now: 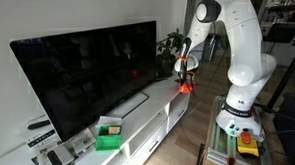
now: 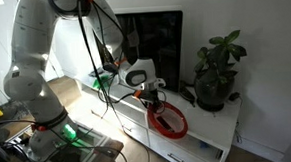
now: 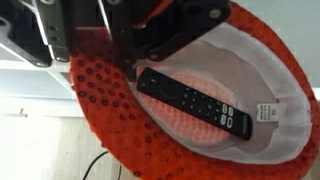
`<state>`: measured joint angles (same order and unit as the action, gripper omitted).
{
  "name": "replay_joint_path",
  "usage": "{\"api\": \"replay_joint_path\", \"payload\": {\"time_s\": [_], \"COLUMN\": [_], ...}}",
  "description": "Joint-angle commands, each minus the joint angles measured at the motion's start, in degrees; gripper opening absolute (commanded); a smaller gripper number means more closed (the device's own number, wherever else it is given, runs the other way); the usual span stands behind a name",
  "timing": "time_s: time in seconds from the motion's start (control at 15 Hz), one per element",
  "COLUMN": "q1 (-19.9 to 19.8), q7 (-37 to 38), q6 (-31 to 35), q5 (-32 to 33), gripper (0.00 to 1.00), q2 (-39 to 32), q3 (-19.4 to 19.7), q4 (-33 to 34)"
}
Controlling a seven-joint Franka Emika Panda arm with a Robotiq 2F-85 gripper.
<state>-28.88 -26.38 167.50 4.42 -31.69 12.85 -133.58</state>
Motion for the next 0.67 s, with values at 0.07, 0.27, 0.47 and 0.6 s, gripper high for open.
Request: {"api": "replay_joint_path", "payload": {"time_s": [0.07, 0.27, 0.47, 0.6], "q1": [3.3, 2.9, 2.6, 2.6], "q7": [2.5, 1.6, 0.2, -1.1], "q6": [-1.6, -1.1, -1.4, -1.8], "q5": [5.2, 7.0, 9.2, 11.7], "gripper": [0.01, 0.01, 0.01, 0.01], "q2": [2.5, 2.3, 1.8, 1.1], "q3": [5.4, 6.5, 7.5, 8.3], "q4": [-3.9, -5.1, -6.1, -6.6]}}
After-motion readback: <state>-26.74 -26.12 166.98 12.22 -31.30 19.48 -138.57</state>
